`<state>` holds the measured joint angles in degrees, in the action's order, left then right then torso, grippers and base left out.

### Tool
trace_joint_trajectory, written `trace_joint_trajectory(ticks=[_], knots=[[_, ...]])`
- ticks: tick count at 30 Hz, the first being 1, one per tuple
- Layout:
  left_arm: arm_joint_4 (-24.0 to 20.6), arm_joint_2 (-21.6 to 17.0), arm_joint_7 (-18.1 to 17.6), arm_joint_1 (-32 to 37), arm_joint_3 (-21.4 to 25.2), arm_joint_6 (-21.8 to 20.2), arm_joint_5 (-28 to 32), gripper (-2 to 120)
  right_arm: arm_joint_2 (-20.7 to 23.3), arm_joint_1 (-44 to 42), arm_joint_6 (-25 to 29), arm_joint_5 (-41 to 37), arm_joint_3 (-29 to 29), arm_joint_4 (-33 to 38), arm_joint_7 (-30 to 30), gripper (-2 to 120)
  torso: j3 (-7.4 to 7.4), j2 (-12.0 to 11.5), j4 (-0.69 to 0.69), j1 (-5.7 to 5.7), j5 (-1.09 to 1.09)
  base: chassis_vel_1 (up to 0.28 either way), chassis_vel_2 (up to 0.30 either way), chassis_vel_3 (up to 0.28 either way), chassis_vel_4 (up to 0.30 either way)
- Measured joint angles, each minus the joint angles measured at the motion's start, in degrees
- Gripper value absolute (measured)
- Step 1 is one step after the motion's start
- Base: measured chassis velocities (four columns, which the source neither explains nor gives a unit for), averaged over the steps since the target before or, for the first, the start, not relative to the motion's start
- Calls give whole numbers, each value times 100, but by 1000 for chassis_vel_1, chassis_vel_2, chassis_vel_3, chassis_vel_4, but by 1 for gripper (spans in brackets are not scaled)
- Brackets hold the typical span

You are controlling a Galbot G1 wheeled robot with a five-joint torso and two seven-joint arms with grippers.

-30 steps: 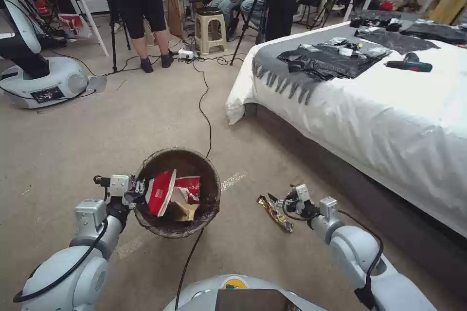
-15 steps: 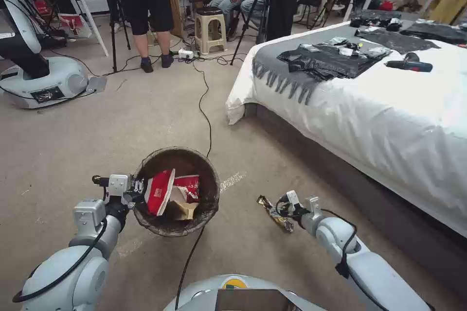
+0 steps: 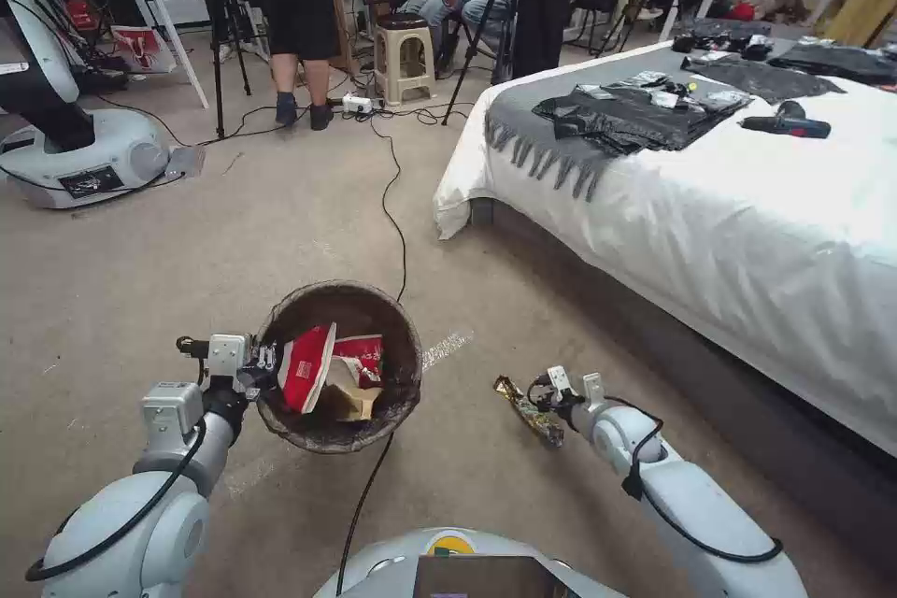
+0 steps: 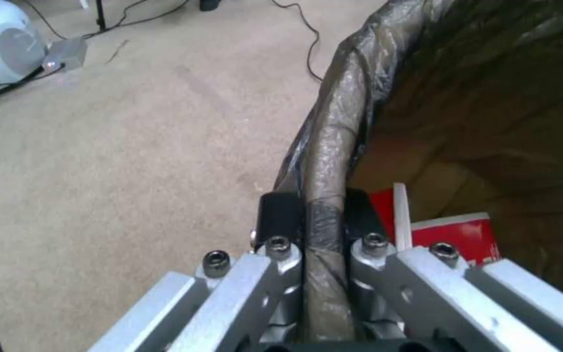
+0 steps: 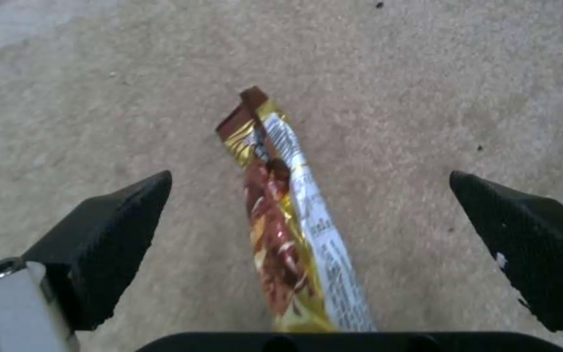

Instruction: Pick up the trash bin, then pick up the garbage from the floor and place it into the trash bin.

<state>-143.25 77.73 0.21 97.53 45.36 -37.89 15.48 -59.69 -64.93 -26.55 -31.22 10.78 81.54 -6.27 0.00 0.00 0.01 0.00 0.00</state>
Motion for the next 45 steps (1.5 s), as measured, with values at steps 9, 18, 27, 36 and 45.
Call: trace_joint_trajectory(ticks=[9, 18, 27, 36, 45], knots=[[0, -2, 10, -67, -22, 3, 1, 3, -124, 115, 51, 221, -195, -235, 136, 100, 0, 0, -1, 0, 0, 0, 0, 0, 0], [0, 9, 22, -73, -21, 9, 3, 3, -243, 190, 65, 378, -346, -481, 180, 100, 0, 0, -1, 0, 0, 0, 0, 0, 0], [0, 7, 28, -66, -12, 14, 6, 3, -483, 286, 154, 449, -358, -916, 168, 100, 0, 0, -1, 0, 0, 0, 0, 0, 0], [0, 10, 28, -80, -26, 18, 4, 3, -619, 315, 202, 473, -344, -1103, 160, 100, -1, 1, -3, 0, -5, 0, 0, 0, 0], [0, 7, 31, -90, -23, 19, 5, 3, -676, 301, 255, 524, -349, -1128, 229, 84, -2, 2, -3, -1, -6, 0, 0, 0, 0]])
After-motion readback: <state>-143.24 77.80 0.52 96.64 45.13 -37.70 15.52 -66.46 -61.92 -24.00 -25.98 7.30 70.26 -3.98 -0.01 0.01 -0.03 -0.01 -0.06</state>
